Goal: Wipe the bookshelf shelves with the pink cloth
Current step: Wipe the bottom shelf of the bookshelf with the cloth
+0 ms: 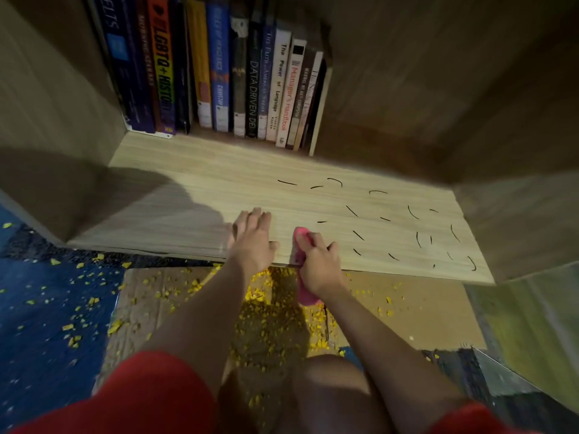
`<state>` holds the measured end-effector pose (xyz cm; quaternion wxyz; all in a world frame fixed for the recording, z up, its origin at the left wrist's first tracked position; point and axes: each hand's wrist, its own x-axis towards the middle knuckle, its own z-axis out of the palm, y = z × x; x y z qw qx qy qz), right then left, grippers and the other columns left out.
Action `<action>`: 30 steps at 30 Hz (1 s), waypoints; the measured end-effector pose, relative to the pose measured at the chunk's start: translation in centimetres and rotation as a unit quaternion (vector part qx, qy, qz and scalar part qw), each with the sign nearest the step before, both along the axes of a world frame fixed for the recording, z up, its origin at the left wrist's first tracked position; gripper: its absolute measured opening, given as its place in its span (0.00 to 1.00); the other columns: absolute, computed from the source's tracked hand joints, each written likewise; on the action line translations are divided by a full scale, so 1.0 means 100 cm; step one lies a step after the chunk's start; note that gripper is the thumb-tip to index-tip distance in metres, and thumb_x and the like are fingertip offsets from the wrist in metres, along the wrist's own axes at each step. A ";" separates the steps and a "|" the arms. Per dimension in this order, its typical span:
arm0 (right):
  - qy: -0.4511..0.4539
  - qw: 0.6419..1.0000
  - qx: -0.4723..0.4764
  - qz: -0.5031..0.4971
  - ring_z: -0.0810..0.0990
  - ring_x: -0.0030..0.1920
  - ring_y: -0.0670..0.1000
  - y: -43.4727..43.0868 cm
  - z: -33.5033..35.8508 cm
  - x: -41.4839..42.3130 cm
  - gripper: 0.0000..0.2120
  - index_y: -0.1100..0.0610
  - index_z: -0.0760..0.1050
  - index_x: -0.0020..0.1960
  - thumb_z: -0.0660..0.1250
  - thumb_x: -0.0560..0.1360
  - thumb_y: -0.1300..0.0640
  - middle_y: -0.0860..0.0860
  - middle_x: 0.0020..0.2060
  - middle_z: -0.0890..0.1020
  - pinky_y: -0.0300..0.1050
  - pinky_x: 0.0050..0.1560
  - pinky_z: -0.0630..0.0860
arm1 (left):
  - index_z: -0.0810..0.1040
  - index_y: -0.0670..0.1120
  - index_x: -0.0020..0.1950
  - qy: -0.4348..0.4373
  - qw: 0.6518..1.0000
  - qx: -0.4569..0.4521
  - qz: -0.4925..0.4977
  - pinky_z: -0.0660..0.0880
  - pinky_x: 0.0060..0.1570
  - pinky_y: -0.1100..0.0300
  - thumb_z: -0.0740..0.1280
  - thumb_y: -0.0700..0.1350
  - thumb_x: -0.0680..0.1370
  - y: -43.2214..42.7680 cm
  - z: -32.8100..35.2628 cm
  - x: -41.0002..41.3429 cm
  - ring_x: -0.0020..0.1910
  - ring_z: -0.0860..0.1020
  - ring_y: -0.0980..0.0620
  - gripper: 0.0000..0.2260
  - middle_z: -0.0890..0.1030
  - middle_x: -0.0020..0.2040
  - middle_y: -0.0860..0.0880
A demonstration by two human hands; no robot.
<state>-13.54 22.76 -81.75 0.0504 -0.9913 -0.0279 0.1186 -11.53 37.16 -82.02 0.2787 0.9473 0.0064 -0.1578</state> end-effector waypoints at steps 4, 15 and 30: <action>-0.013 1.000 0.002 0.001 0.65 0.56 0.60 -0.037 -0.001 0.006 0.31 0.44 0.60 0.73 0.56 0.75 0.67 0.48 0.71 0.63 0.50 0.58 0.67 | 0.46 0.50 0.78 0.018 1.000 -0.001 -0.012 0.39 0.72 0.45 0.60 0.53 0.80 -0.012 -0.004 0.010 0.76 0.39 0.49 0.32 0.42 0.78 0.51; -0.065 0.995 -0.015 0.072 0.68 0.55 0.59 -0.024 -0.015 0.031 0.27 0.49 0.60 0.73 0.61 0.75 0.57 0.50 0.69 0.66 0.47 0.55 0.65 | 0.34 0.54 0.76 0.099 0.992 0.046 -0.068 0.32 0.69 0.43 0.64 0.64 0.73 -0.024 -0.019 0.016 0.72 0.28 0.48 0.45 0.28 0.74 0.51; -0.055 0.998 0.001 0.003 0.68 0.56 0.60 -0.062 -0.007 0.058 0.25 0.46 0.66 0.70 0.54 0.75 0.60 0.50 0.68 0.69 0.50 0.58 0.67 | 0.32 0.54 0.75 0.124 0.987 0.069 -0.081 0.31 0.68 0.42 0.63 0.64 0.74 -0.026 -0.013 0.018 0.72 0.28 0.46 0.46 0.26 0.73 0.50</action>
